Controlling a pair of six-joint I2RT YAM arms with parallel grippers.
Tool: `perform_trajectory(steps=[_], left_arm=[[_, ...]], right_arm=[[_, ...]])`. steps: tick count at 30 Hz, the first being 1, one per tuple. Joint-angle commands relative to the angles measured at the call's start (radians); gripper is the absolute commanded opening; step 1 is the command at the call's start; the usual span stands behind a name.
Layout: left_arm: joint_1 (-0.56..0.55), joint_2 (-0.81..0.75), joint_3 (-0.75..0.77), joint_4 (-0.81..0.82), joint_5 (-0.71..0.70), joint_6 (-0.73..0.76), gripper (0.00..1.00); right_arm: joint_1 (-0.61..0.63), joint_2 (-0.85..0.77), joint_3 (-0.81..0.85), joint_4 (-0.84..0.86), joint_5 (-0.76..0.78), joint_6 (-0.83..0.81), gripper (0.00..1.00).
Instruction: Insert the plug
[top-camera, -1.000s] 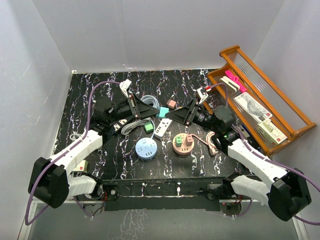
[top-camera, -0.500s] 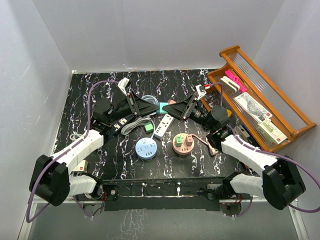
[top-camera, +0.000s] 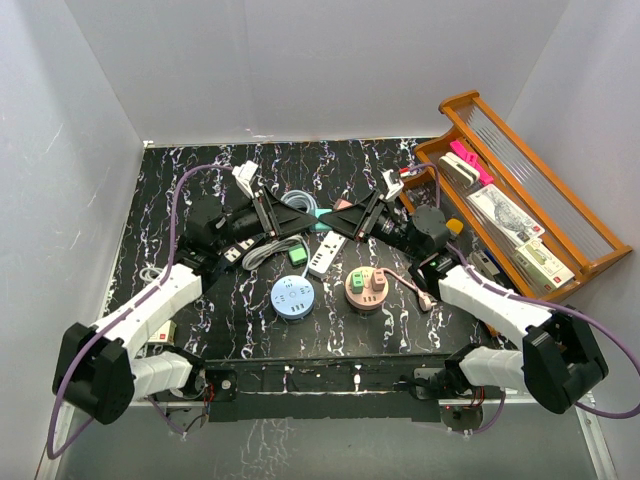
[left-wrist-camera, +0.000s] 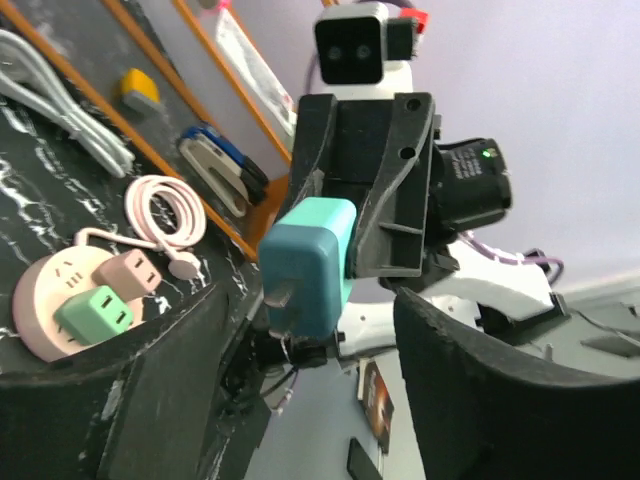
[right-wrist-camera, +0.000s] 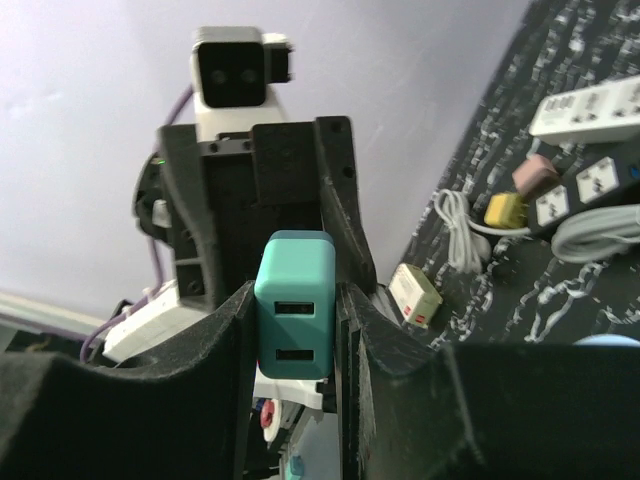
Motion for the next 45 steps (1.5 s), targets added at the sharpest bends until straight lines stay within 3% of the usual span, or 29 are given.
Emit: perform_trajectory(steps=[1,7,10,13,18,24,34,45], left_arm=[[-0.003,-0.143,0.073,-0.373,-0.173,0.339,0.69],[-0.002,-0.292,0.145,-0.751,-0.605,0.708,0.75],[0.000,-0.330,0.181,-0.810,-0.730,0.817,0.76],[0.001,-0.364,0.170,-0.809,-0.799,0.886,0.76],[0.000,-0.463,0.040,-0.754,-0.849,0.910,0.76],[-0.001,-0.544,-0.033,-0.728,-0.964,0.885,0.76],[-0.001,-0.552,-0.046,-0.729,-0.983,0.897,0.76],[-0.001,-0.544,-0.051,-0.728,-0.991,0.910,0.76]], right_arm=[[0.004,-0.069,0.128,-0.342,0.104,-0.188,0.00],[0.004,-0.004,0.311,-0.850,0.334,-0.406,0.00],[0.004,0.081,0.403,-1.004,0.445,-0.452,0.00],[0.024,0.151,0.464,-1.056,0.578,-0.462,0.00],[0.077,0.299,0.586,-1.166,0.866,-0.367,0.00],[0.124,0.491,0.766,-1.339,1.004,-0.227,0.00],[0.133,0.661,0.911,-1.419,1.013,-0.167,0.00],[0.133,0.799,1.068,-1.621,1.007,-0.113,0.00]])
